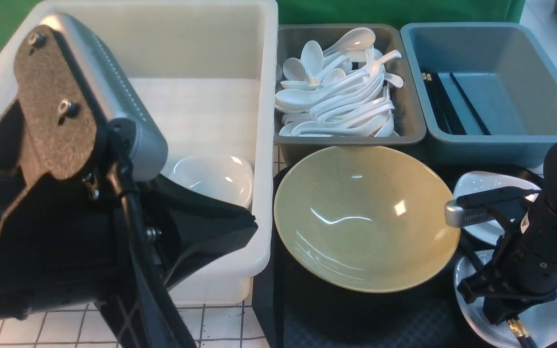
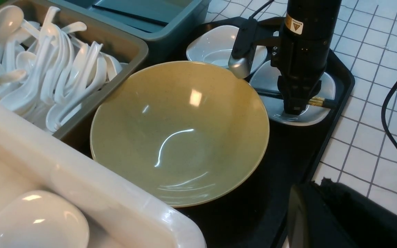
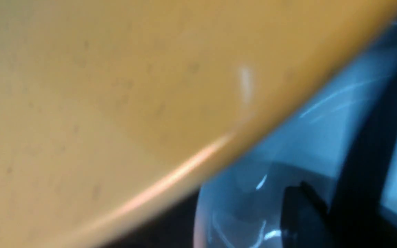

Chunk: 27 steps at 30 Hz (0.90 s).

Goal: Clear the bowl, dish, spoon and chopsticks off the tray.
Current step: Use the right arm to grab the chopsticks, then use the right arm to put the chopsticks into the small storage box on the right

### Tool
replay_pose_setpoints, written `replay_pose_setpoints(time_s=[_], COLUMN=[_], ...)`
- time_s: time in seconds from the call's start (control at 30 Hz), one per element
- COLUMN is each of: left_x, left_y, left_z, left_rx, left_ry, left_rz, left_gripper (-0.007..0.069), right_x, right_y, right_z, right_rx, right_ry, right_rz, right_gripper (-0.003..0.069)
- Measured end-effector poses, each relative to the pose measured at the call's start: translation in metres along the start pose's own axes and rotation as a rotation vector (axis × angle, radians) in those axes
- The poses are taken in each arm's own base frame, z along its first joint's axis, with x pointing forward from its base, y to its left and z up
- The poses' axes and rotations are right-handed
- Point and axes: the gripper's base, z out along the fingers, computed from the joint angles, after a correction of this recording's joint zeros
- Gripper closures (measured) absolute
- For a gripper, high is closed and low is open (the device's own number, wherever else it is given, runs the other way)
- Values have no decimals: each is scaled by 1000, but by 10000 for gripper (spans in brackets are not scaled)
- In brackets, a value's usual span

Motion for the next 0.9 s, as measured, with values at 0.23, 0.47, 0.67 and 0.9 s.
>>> replay_pose_setpoints(time_s=[0.23,0.47,0.67,0.9], left_x=[-1,-7,-22,-34], left_y=[0,0,5,10], left_z=[0,0,-3,-7], left_rx=[-3,0,-37,-94], left_ry=[-15,-82,-244,-387], left_rz=[-17,-58,-105,-114], left_gripper=[625,625,625,625], right_x=[16,47,26,-87], right_y=[1,2,5,-14], right_z=[-27,-77,-135,-172], right_rx=[-7,-15,23,29], right_ry=[-15,-134,-308,-473], right_rz=[27,20,-44,-28], right_gripper=[540,541,541,541])
